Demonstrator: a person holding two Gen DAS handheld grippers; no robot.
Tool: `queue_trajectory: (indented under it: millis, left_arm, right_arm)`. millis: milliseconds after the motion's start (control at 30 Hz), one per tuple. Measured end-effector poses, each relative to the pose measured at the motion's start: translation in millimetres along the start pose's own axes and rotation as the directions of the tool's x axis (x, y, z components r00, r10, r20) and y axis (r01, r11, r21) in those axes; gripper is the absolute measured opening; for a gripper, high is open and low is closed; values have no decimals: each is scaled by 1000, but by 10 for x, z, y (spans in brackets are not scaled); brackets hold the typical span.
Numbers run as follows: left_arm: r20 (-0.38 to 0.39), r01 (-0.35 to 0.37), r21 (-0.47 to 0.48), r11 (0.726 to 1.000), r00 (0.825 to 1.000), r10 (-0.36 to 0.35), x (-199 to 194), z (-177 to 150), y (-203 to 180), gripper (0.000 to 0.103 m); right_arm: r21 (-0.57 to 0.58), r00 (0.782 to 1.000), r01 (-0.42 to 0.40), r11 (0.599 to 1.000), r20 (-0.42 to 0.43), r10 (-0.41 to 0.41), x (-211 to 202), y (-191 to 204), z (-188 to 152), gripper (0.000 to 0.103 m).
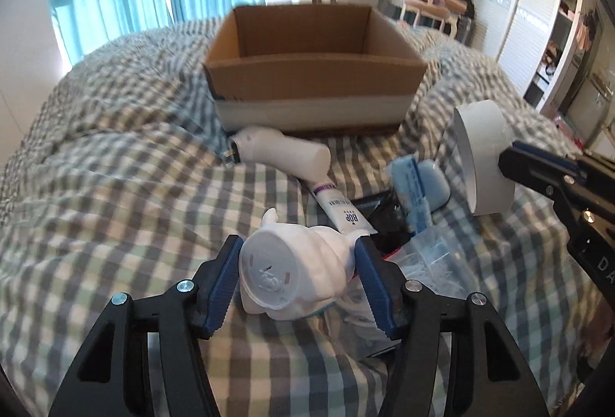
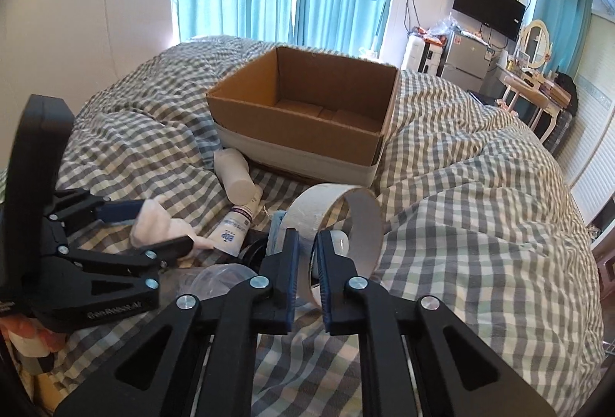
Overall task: Organize objects
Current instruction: 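Grasp the white plush toy with the left tool while the right tool grasps the tape roll, then carry both items over the box and open both tools to drop them in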
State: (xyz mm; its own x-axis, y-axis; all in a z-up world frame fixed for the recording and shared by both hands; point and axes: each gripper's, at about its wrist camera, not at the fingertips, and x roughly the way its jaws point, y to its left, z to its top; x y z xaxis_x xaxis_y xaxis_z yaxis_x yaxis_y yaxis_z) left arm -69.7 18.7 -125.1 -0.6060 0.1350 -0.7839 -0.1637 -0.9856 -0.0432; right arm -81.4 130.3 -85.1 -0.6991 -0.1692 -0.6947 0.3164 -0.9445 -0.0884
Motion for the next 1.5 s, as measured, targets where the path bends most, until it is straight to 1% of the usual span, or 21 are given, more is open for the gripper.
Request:
queue_trajectory:
  millis: [33,167,367,467,600,733,967,1067,1233,1333,1500]
  left_arm:
    - [15,-7,-1,1000,1000,7,-47,18,-5,61]
    - [64,-43,2,999,997,43,-204,80,13,61]
    - [121,-53,-29,998,991,56,-405,186,125,61]
    - [139,-60,-39,997,988,64,-425,218,178,61]
    - [155,-78,-46,996,984,85,-452,352,226,61]
    - [181,-61,-56,997,981,70,-486,565,260,61]
    - [228,-73,-53,996,970,83,-518,1029,350,61]
    - [242,-83,-55,995,966,94,-478,1246,390,61]
    - [258,-69,-50,996,963,80,-352,1579,418,61]
    - [246,-59,-46,997,967,69,-192,1724,428,61]
    - [214,-48,-23,999,975,52,161,1886,398,61]
  right_arm:
    - [-1,1000,-3,1000,4,3,-48,-9,7,5]
    - [-7,999,-8,1000,37,8,-225,-8,71,5]
    - [-25,998,0,1000,56,1,-328,54,157,5]
    - [-31,998,4,1000,62,-2,-360,70,203,5]
    - [-31,997,-7,999,80,10,-397,46,322,4]
    - [-56,995,5,998,96,1,-389,17,580,4]
    - [-86,991,39,996,130,-28,-345,-63,1156,4]
    - [-93,989,45,995,142,-31,-274,-69,1408,4]
    - [-100,990,44,994,137,-30,-51,-107,1760,4]
    - [-107,992,43,993,120,-30,182,-130,1956,4]
    - [-107,996,42,993,83,-34,625,-201,2188,4]
